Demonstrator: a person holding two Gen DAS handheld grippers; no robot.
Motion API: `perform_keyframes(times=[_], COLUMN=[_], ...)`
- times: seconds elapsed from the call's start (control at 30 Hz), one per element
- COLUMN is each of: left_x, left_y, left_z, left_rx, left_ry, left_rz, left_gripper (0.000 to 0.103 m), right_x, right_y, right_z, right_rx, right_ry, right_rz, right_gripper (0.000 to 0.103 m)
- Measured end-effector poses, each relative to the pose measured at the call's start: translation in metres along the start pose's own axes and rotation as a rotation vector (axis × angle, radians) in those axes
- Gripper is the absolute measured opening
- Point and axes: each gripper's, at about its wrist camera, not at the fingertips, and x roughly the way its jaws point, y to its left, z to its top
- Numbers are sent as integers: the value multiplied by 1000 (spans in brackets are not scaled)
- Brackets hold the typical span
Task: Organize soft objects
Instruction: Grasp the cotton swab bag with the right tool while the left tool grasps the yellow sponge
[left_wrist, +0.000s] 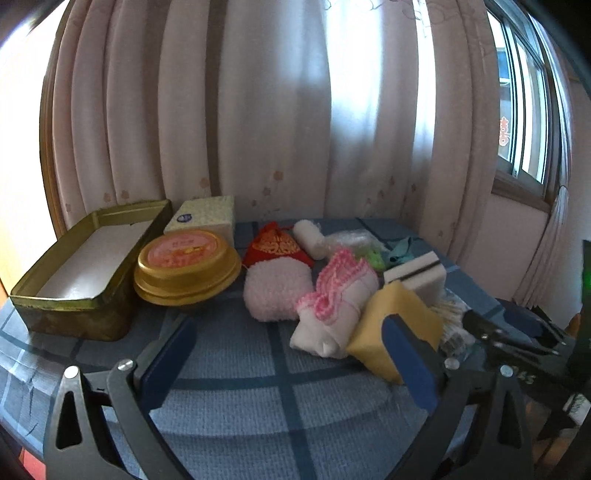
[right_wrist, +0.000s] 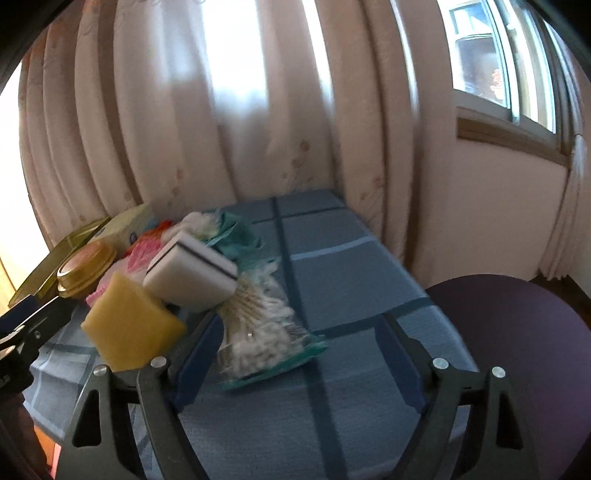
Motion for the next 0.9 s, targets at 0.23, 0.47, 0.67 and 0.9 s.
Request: perform_keyframes(times=[0.23,0.47,0.67,0.9], left_x=[-1,0,-2,10], left_y=[-2,-12,-26,-67], left_z=[0,-1,0,3], left_rx=[17,46,74,202], left_ry=[-7,-4,0,-2], left_rz=[3,-41,-143,-170], left_gripper=[101,101,101,98], right_x=[36,35,-3,-49], right_y=[15,19,-2,-18], right_z=[2,1,-2,-6], right_rx=[-47,-99,-45,-57], right_ry=[81,87,10,-131], right_rz=[3,23,40,-38], right_gripper=[86,42,39,39])
